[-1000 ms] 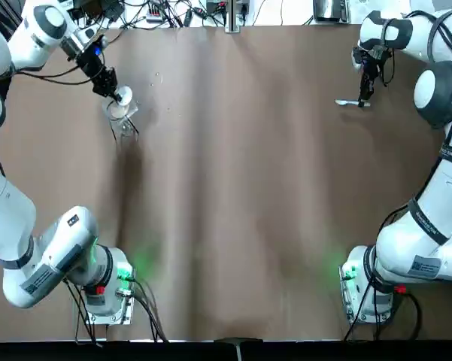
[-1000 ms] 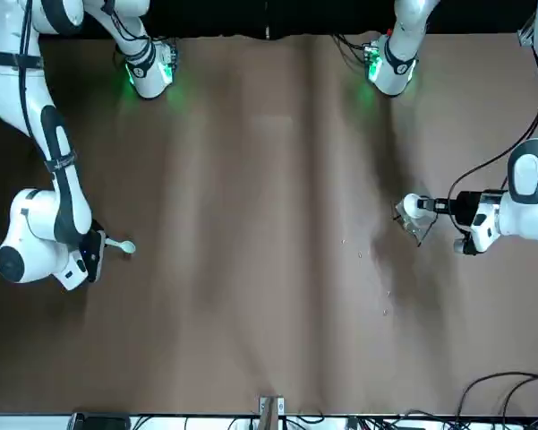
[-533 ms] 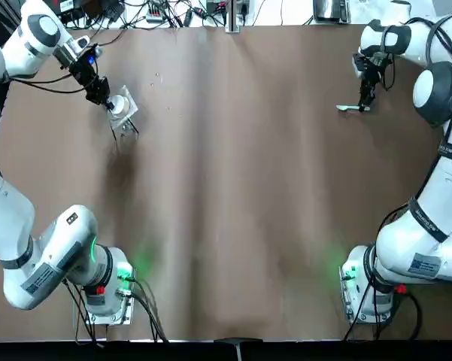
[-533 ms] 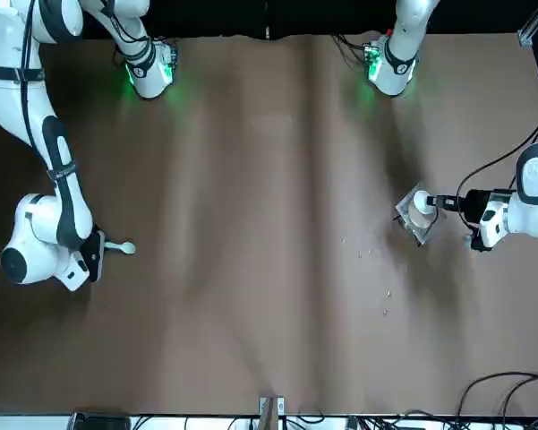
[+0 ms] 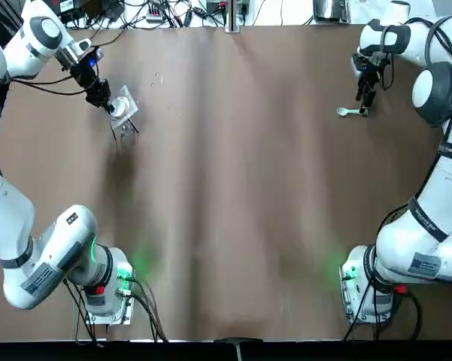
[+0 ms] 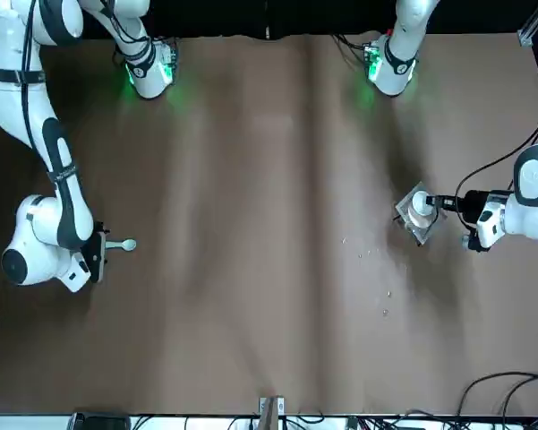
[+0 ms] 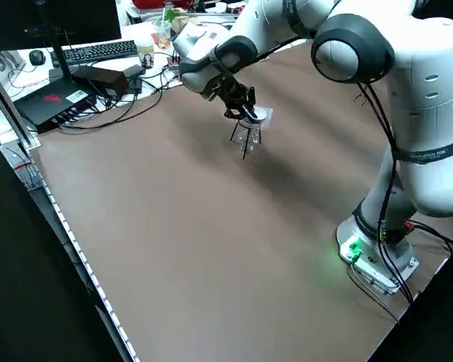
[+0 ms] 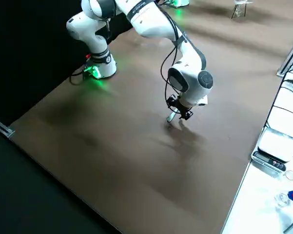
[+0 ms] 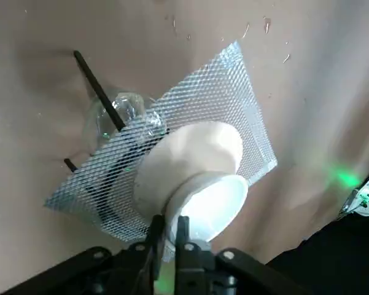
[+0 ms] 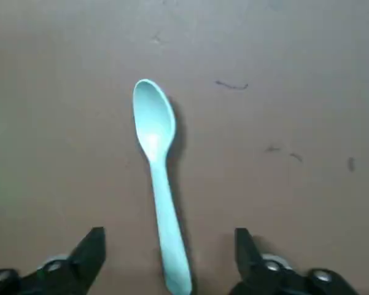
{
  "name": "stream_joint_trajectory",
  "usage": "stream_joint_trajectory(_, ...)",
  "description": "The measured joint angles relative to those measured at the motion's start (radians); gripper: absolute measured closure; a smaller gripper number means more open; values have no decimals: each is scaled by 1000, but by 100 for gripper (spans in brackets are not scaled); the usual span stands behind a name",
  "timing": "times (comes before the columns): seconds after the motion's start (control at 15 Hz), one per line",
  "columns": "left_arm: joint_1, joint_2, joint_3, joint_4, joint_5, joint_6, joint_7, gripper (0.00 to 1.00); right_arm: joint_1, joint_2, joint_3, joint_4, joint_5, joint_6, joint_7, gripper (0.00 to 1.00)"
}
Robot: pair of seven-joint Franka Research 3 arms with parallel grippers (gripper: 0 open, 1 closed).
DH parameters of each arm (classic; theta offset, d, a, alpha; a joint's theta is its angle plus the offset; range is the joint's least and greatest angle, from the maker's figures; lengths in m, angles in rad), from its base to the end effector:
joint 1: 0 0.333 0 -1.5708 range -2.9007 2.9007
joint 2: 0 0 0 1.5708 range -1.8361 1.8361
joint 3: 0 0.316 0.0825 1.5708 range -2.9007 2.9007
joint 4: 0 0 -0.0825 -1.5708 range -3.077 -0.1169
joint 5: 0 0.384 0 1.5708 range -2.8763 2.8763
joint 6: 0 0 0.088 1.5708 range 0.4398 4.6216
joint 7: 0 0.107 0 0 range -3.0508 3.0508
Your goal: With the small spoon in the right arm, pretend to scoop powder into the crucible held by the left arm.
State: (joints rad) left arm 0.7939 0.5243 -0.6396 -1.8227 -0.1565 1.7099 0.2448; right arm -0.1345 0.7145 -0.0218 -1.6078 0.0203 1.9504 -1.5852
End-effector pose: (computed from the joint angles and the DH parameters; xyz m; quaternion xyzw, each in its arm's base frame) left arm 0.5705 0.0948 0.2764 0.9378 -0.0205 -0.2138 0.2727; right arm 0.6419 -0.0984 0.1842 -0.7452 -0.6408 0.1182 0.1420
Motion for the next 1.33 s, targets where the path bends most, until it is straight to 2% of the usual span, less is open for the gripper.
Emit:
stream_joint_trajectory(0.07,0,2,0,0,0,0,0,84,1,-3,1,8,0,-2,2,3)
stream_joint_trajectory(0.27,-1,2,0,1,0,0,0,80,9,-27,7,34,0,-44,65,2)
stream_joint_trajectory(0.33,-2,2,-1,5,0,0,0,74,17,-38,9,48,-1,-84,105,2)
stream_joint_trajectory(0.4,-4,2,-1,13,0,0,-2,73,33,-50,10,68,-1,-138,151,2)
stream_joint_trajectory(0.67,-8,-8,-20,76,32,-4,-69,38,120,-84,10,182,-2,-391,422,1)
stream_joint_trajectory(0.93,-50,-48,-46,177,121,-56,-163,3,175,-93,12,252,-1,-497,746,0)
stream_joint_trajectory(1.07,-101,-62,-66,221,215,-66,-248,0,185,-121,13,265,1,-512,919,0)
stream_joint_trajectory(1.13,-178,-71,-72,253,303,-67,-336,0,193,-163,15,268,4,-520,1074,0)
stream_joint_trajectory(1.33,-324,-75,-71,314,399,-67,-463,0,207,-245,16,269,4,-551,1254,0)
